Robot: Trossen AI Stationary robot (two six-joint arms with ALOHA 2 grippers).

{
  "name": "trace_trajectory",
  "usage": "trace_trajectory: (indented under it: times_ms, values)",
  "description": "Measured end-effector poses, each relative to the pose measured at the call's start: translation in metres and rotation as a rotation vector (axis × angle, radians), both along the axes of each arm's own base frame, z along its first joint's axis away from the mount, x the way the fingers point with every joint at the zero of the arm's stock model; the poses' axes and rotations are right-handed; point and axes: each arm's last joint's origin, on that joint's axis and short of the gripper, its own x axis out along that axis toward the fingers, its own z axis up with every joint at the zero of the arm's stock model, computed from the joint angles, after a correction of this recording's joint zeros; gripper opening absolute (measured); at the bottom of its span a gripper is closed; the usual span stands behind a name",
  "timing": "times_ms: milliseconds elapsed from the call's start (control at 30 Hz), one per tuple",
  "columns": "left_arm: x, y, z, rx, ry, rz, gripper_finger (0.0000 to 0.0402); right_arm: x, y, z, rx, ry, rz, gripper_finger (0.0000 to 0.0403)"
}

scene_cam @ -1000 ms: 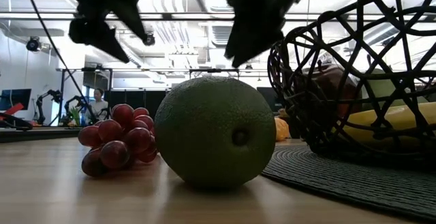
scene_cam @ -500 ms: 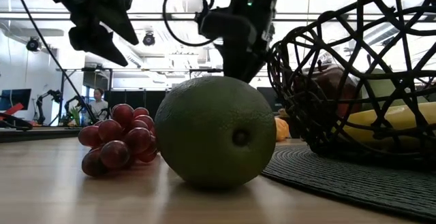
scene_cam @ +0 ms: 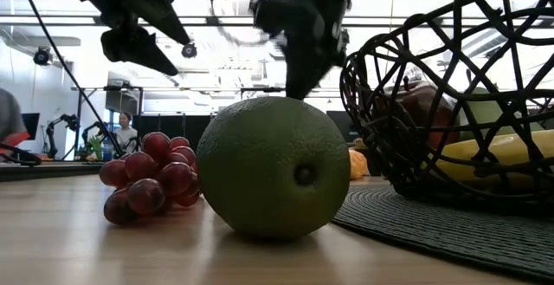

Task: Build produce basket
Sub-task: Put the pomegranate into the black wire basket

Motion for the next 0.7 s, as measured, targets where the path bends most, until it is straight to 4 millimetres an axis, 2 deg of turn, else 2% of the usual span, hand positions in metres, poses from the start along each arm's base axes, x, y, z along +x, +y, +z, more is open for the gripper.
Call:
trace_trajectory:
  times_ms: [233,433,567,700]
  values:
    - [0.0,0.0,0.0,-0.004,-0.001,-0.004,0.0338,-0.026,-0.003,0.056,0.056,-0.134,-0.056,0.0014]
    - [0.002,-0.001,0.001,-0.008,-0.015,-0.006,0.0338,-0.073,0.002,0.103,0.338,-0.125,-0.122,0.0013]
    - [0.003,-0.001,0.0,-0.005,-0.011,-0.008,0.0338,-0.107,0.019,0.111,0.45,-0.044,-0.173,0.0013]
    - [0.006,-0.001,-0.003,0.0,-0.007,-0.005,0.0338,-0.142,0.037,0.1,0.505,0.085,-0.257,0.0013]
